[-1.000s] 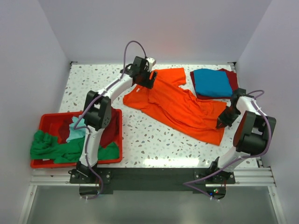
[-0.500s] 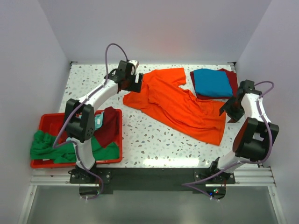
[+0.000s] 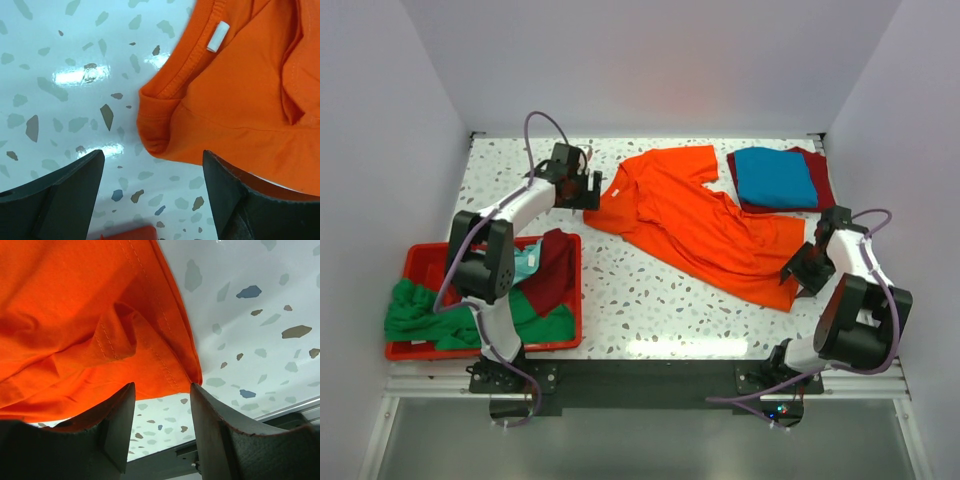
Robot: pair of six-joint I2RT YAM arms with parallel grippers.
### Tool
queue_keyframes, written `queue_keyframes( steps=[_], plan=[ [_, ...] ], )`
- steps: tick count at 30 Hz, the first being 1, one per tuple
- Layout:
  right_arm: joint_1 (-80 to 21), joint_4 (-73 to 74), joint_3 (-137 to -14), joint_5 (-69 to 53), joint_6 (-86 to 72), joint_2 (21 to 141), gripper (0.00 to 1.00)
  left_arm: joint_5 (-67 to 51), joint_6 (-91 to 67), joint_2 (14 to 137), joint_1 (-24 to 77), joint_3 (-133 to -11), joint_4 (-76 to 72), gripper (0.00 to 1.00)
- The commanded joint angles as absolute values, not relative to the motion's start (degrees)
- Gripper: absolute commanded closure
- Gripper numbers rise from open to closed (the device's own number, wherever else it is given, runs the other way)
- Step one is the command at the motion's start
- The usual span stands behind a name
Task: Fold and stack the t-shirts
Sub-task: Fold the tshirt
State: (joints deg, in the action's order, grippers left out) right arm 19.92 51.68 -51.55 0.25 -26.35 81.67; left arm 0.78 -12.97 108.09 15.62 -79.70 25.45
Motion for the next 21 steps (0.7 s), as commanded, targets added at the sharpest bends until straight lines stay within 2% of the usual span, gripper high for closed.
queue_keyframes(
  steps=[1, 8, 16, 21],
  plan=[
    [20.0, 50.5, -50.7, -0.2, -26.7, 81.4, 0.48, -2.8, -14.0, 108.9, 15.6, -80.2, 22.0, 0.17],
    [20.0, 48.3, -46.7, -1.6, -30.0, 83.9, 0.43, -7.1, -14.6, 112.1, 15.3, -81.1, 22.1, 0.23],
    [20.1, 47.6, -43.9, -0.4, -30.6, 82.5, 0.43, -8.7, -14.9, 116.0, 15.3, -82.3, 22.8, 0.27],
    [20.1, 47.0, -44.0, -0.4, -31.3, 82.8, 0.47, -8.3, -14.9, 117.6, 15.3, -82.5, 23.3, 0.34]
  ],
)
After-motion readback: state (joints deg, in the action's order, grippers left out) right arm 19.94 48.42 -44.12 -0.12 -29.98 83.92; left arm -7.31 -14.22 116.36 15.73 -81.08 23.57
